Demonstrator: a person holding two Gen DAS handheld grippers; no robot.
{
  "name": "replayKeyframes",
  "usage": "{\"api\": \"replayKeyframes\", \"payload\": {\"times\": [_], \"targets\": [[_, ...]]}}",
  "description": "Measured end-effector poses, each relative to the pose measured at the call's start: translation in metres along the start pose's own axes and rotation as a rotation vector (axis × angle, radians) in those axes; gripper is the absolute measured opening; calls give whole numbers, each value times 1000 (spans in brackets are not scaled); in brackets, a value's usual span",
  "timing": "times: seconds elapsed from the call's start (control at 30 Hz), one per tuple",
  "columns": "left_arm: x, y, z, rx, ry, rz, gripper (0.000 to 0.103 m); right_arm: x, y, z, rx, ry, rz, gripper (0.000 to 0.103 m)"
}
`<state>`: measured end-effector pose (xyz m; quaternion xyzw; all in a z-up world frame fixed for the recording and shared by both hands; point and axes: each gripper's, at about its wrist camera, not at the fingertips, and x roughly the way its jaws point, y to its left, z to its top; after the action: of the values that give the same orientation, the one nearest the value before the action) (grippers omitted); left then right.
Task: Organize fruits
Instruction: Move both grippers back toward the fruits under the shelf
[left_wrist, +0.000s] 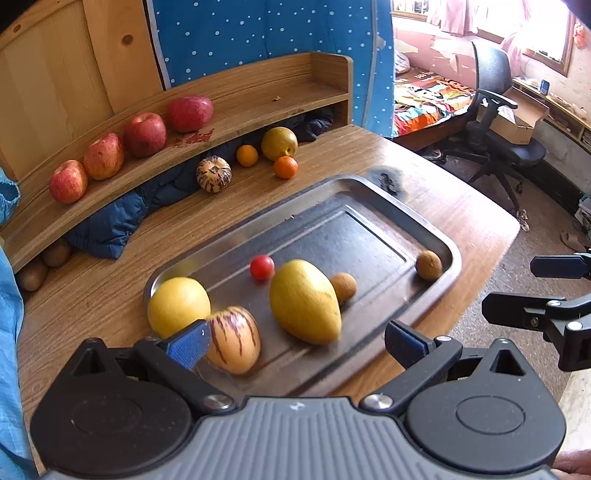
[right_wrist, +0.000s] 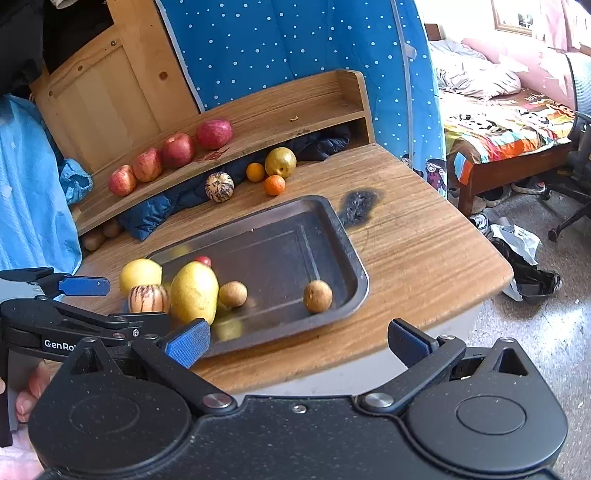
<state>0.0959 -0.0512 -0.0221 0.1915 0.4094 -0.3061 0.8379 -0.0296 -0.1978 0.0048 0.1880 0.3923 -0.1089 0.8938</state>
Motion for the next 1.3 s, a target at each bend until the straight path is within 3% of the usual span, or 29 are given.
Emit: {"api": "replayKeyframes", "payload": {"times": [0.43, 0.7, 0.9, 1.13, 1.3], "targets": [[41, 43, 49, -87, -1, 52, 102, 64, -3, 52, -13, 33, 11, 102], [89, 90, 84, -236, 62, 6, 102, 104, 2, 74, -31, 23, -26, 102], [132, 120, 114, -295, 69, -29, 102, 145, 2, 111, -37, 26, -66, 102], [178, 134, 140, -257, 45, 5, 102, 199, 9, 142, -16, 74, -105, 102], [197, 138, 148, -278, 49, -35, 102, 220, 30, 150, -154, 86, -128, 102]]}}
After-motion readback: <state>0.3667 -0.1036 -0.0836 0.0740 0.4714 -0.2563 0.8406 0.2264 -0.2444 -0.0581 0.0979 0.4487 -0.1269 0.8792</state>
